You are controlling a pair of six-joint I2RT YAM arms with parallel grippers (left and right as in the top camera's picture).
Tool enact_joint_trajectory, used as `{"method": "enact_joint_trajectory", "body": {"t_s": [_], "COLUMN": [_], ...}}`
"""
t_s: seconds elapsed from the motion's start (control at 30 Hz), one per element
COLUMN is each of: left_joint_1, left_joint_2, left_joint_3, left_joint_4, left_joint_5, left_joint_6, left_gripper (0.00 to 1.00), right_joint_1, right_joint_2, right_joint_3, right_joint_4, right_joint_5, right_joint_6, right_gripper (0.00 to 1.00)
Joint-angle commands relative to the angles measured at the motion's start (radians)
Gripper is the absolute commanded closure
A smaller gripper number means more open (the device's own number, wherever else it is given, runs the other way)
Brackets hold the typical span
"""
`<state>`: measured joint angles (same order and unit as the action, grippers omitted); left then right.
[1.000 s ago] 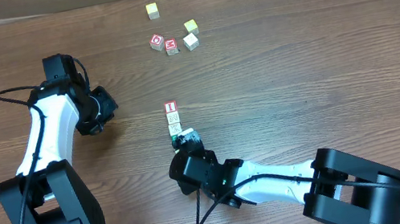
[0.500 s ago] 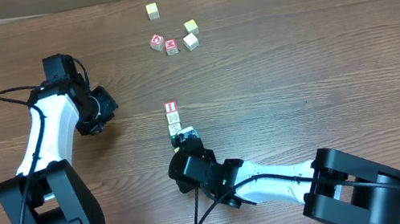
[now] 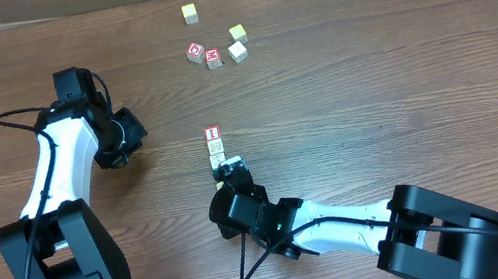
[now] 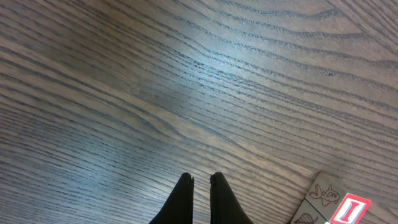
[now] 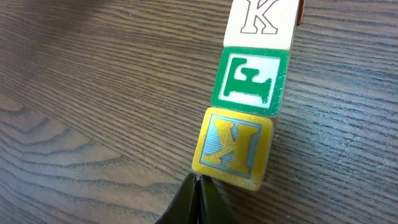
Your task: Flip 5 blocks
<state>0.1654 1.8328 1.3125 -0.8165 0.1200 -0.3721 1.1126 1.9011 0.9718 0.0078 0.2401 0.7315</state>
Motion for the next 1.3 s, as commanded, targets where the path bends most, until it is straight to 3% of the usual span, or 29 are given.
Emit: {"method": "enact_joint_trajectory", "body": {"t_s": [0.0, 0.37, 0.53, 0.77, 1.03, 1.1, 1.2, 1.27], "left_joint_1": [-0.002, -0.002, -0.002, -0.002, -0.002, -0.002, -0.002, -0.002], "left_joint_2": [0.000, 0.000, 0.000, -0.013, -0.171, -0.214, -0.249, -0.251], "left_joint_3": [0.018, 0.018, 0.018, 0.028, 0.105, 0.106, 0.106, 0.106], "left_joint_4": [-0.004, -0.006, -0.007, -0.008, -0.016, -0.002, 0.006, 0.005], "left_joint_5": [0.011, 0.011, 0.011, 0.079, 0.160, 0.146, 0.090, 0.072], "left_joint_6": [-0.018, -0.017, -0.013, 0.087, 0.221, 0.243, 0.245, 0.245], "left_gripper": [0.95, 0.95, 0.96, 0.96, 0.94, 0.89, 0.63, 0.41], "right_joint_1": [-0.009, -0.008, -0.009, -0.105, -0.447, -0.535, -0.634, -0.687], "right_joint_2": [0.009, 0.008, -0.072, -0.383, -0.638, -0.652, -0.642, -0.632], "right_joint_3": [0.003, 0.005, 0.021, 0.061, 0.071, 0.071, 0.071, 0.071], "right_joint_4": [0.012, 0.045, 0.022, -0.277, -0.637, -0.693, -0.729, -0.729], "right_joint_5": [0.016, 0.013, -0.040, -0.049, -0.133, -0.175, -0.233, -0.243], "right_joint_6": [0.005, 0.005, -0.003, -0.056, -0.169, -0.243, -0.367, -0.428], "right_gripper": [0.96, 0.96, 0.96, 0.96, 0.95, 0.88, 0.77, 0.58]}}
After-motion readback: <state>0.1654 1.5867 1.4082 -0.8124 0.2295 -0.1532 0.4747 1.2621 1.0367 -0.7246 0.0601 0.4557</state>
